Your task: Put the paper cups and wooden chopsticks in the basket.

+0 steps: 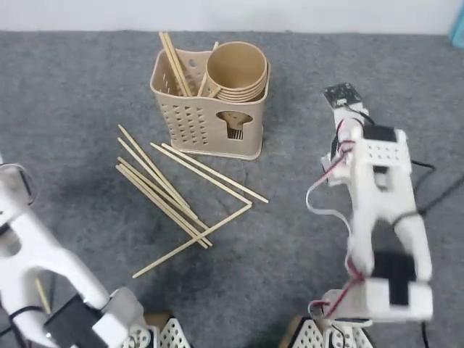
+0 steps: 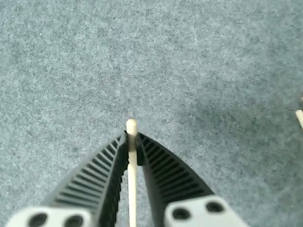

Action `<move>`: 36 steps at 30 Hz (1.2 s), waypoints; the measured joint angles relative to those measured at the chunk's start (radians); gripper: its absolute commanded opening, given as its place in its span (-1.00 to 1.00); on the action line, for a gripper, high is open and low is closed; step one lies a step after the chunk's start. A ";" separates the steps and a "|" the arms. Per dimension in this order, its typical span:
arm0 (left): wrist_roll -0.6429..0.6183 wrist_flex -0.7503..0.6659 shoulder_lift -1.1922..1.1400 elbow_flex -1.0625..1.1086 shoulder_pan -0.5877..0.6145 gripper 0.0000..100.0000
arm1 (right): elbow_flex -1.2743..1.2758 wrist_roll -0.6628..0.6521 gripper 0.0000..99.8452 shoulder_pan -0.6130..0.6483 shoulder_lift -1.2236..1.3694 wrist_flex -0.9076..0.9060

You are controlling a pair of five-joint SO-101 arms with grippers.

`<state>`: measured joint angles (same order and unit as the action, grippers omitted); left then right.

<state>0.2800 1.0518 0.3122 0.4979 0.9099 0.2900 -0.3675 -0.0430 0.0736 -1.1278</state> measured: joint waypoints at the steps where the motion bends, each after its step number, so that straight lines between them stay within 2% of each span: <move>1: 0.000 0.000 0.000 0.000 0.000 -0.97 | -0.025 0.000 -0.77 -0.008 0.052 0.028; 9: 0.000 0.000 0.000 0.000 0.000 -0.97 | -0.236 0.002 -0.78 -0.057 0.396 0.074; 13: 0.000 0.000 0.000 0.000 0.005 -0.97 | -0.279 -0.018 -0.99 -0.072 0.428 0.054; 18: 0.000 0.000 0.000 0.000 0.015 -0.97 | -0.305 -0.046 -0.98 -0.084 0.428 0.005; 22: 0.000 0.000 0.000 0.000 0.015 -0.97 | -0.299 -0.046 -0.98 -0.083 0.359 -0.095; 27: 0.000 0.000 0.000 -0.009 0.015 -0.97 | -0.299 -0.034 -0.98 -0.083 0.133 -0.238; 32: -0.044 0.040 0.000 -0.118 0.015 -0.97 | -0.288 0.080 -0.98 -0.083 -0.120 -0.376; 36: -0.069 0.117 0.000 -0.226 0.014 -0.97 | -0.184 0.172 -0.98 -0.083 -0.319 -0.430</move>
<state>0.2110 1.1684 0.3122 0.2723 0.9237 0.1059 -0.1956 -0.1258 -0.2455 -1.5574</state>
